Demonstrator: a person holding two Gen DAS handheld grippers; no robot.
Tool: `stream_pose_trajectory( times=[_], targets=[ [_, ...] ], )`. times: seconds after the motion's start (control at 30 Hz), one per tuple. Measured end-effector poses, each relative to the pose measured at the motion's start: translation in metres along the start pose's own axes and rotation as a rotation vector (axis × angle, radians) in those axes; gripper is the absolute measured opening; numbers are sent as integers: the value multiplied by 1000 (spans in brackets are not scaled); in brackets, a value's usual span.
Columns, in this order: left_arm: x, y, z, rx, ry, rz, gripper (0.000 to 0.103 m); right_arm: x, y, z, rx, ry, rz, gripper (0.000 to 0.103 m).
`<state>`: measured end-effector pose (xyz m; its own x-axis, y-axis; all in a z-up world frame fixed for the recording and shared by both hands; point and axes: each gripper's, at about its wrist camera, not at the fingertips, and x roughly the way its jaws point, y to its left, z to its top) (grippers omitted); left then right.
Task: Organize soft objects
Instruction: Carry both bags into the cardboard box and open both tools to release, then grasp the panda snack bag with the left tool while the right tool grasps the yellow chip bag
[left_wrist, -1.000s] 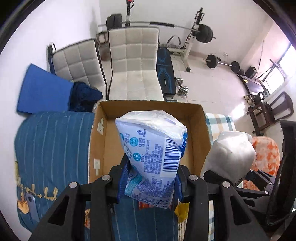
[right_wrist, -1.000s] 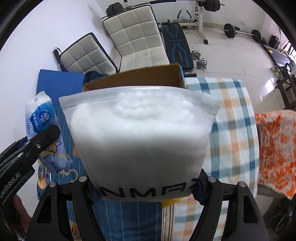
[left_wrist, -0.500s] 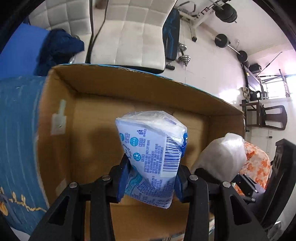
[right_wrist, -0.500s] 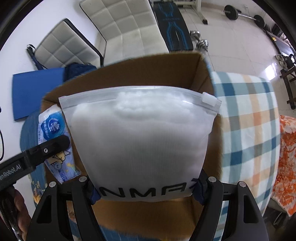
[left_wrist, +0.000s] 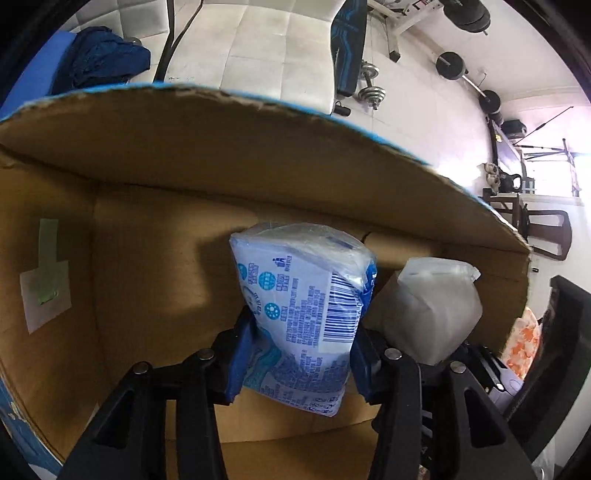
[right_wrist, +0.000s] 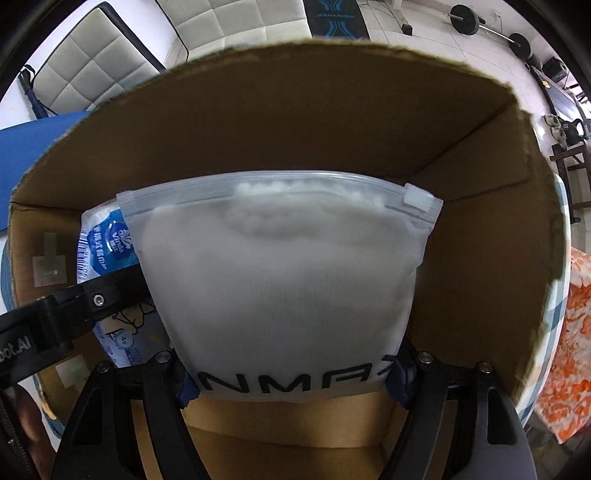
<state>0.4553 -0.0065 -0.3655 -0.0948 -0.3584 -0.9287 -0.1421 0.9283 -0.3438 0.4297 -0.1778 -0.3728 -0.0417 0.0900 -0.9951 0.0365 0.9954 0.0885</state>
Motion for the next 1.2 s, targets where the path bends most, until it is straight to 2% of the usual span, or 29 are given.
stream_pose_trajectory(
  times=[0.13, 0.27, 0.43, 0.5, 0.57, 0.63, 0.73, 0.97, 1.07, 1.17, 1.2],
  targets=[
    [1, 0, -2, 4, 18, 47, 50, 9, -1, 2, -11, 4, -13, 82],
    [-6, 1, -8, 10, 19, 57, 57, 14, -3, -2, -26, 13, -28, 85],
    [-23, 2, -22, 22, -22, 98, 81, 11, -3, -4, -37, -5, -33, 92],
    [-32, 1, -31, 38, -51, 114, 88, 7, -4, -8, -41, -16, -36, 93],
    [-41, 2, -42, 45, -83, 119, 93, 3, -7, -16, -44, -26, -48, 102],
    [-50, 6, -57, 53, -130, 143, 101, -2, -9, -25, -47, -30, -42, 103],
    [-63, 5, -76, 82, -199, 195, 103, -13, -14, -44, -47, -60, -59, 103],
    [-108, 3, -144, 194, -383, 291, 103, -38, -31, -107, 13, -162, -16, 103],
    [-118, -10, -147, 215, -426, 309, 103, -53, -32, -132, 16, -207, -26, 103],
    [-134, -12, -171, 222, -450, 307, 103, -70, -15, -142, 15, -251, -36, 103],
    [-133, -13, -170, 225, -448, 319, 103, -75, -13, -150, 15, -262, -35, 103]
  ],
)
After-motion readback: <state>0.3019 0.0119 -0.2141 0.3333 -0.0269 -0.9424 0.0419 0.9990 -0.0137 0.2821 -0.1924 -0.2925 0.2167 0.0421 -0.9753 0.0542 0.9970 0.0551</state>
